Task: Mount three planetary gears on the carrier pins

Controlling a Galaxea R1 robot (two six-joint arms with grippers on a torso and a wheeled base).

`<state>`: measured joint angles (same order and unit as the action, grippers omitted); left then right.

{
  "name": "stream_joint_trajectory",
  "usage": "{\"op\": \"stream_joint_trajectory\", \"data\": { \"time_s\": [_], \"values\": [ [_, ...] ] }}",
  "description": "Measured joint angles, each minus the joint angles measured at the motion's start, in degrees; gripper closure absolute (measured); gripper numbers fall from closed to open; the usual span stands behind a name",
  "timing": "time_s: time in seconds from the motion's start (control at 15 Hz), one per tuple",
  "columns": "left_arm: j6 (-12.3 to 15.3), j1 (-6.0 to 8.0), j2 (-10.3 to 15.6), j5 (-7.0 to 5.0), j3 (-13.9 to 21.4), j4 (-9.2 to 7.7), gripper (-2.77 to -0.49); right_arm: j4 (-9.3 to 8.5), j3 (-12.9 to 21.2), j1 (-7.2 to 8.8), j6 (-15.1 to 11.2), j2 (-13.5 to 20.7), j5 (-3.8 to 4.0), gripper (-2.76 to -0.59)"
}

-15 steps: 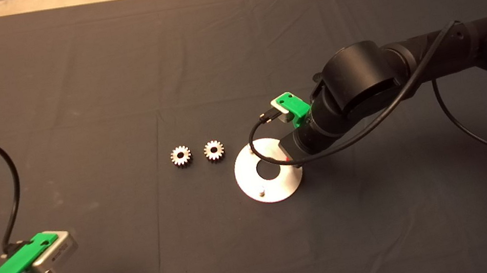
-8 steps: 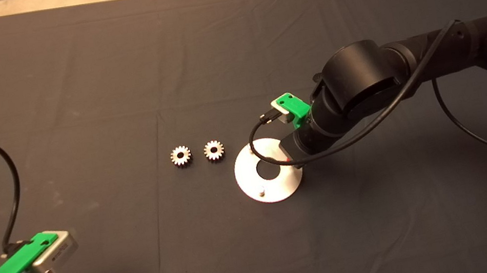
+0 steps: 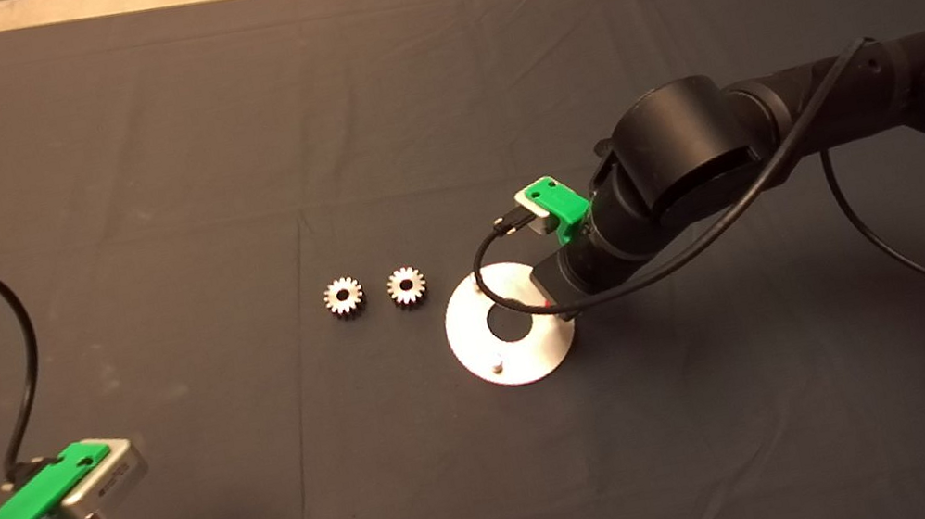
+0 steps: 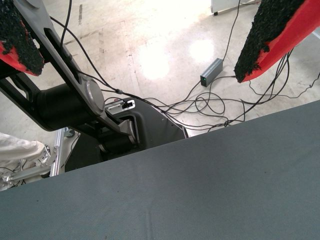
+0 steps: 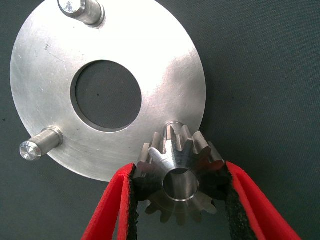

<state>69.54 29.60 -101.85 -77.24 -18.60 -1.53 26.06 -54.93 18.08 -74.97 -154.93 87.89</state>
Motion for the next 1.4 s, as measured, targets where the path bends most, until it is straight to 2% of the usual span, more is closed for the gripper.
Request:
{"op": "stream_joint_trajectory", "data": {
  "time_s": [1.0,1.4],
  "values": [
    [-0.05,0.00,0.00,0.21,0.00,0.02,-2.77,0.01,0.11,-1.11,-0.02,0.00,0.09,-0.96],
    [-0.05,0.00,0.00,0.28,0.00,0.02,-2.77,0.76,0.22,-1.27,0.34,-0.04,0.13,-0.95]
  ]
}}
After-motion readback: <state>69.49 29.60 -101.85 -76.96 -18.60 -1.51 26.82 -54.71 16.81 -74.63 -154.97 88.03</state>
